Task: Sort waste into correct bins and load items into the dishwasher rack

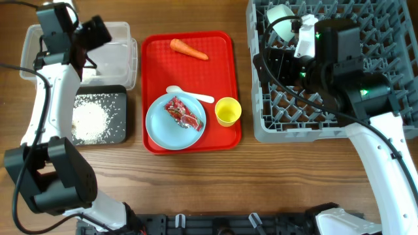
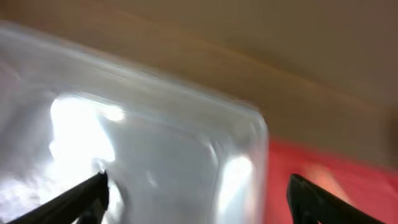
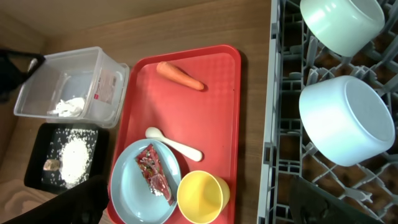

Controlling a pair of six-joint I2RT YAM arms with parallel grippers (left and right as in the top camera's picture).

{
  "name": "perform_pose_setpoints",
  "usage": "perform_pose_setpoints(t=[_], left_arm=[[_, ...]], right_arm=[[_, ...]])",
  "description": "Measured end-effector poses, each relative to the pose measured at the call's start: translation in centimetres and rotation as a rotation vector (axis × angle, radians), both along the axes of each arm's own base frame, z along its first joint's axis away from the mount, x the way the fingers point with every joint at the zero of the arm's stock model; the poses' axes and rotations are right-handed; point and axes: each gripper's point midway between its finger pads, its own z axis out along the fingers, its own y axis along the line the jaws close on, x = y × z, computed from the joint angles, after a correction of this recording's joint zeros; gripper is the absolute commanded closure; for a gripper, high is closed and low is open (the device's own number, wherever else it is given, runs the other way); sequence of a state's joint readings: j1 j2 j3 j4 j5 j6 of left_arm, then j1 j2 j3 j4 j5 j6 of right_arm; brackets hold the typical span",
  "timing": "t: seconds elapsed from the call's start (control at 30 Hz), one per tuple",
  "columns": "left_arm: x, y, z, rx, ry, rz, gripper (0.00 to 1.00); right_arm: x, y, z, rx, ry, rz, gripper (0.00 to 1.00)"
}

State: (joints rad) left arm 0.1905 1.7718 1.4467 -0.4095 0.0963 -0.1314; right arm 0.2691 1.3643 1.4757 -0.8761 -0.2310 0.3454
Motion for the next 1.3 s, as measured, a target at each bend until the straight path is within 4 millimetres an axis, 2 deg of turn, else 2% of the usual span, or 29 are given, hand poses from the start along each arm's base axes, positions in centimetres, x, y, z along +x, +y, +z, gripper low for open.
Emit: perform_pose_setpoints(t=[0.1,0.23,0.33,0.43,0.5,0.63,0.7,0.9,1.13,1.3], left_arm=[[-3.2,-3.2,-0.2,-0.071,0.11,-0.083,0.2],[-8.2,-7.9,1.6,-0.125,0.209,-0.187,0.19],[-10.7,-11.7,1.7,-0.139,0.28,-0.277,0.18],[-11.7,-15.2,-0.3,-0.143,0.346,-0.363,0.14],[-12.4,-16.7,-3.0,-0.158,0.423,-0.358,0.13],[-13.2,-17.2,-7.8,-0.189,0.55,-0.231,0.16],[-13.2,-17.4,-9.5,-0.208,0.573,-0.176,0.17],[-13.6,-18.6,-11.8,-0.231,0.589,-0.121,0.27],[-15.2,-20.2,-13.8,-0.228,0.613,-0.143,0.27],[-15.9,-20.3,-15.7,-0.228,0.607,-0.15,0.26]], right_arm=[[0.0,0.0,0.0,-0.005,-0.003,0.005,0.06],[0.0,0.0,0.0,-0.007,-0.003,0.007,0.06],[0.0,0.0,0.0,-0.007,-0.003,0.007,0.05],[0.0,0.0,0.0,-0.008,-0.002,0.007,0.05],[-0.1,0.0,-0.1,-0.008,0.0,0.007,0.05],[-0.1,0.0,-0.1,-0.009,0.002,0.007,0.05],[-0.1,0.0,-0.2,-0.009,0.004,0.007,0.05],[-0.4,-0.1,-0.5,-0.014,0.021,0.008,0.05],[-0.9,-0.2,-0.9,-0.021,0.046,0.008,0.05],[-0.9,-0.3,-0.9,-0.033,0.041,0.021,0.05]])
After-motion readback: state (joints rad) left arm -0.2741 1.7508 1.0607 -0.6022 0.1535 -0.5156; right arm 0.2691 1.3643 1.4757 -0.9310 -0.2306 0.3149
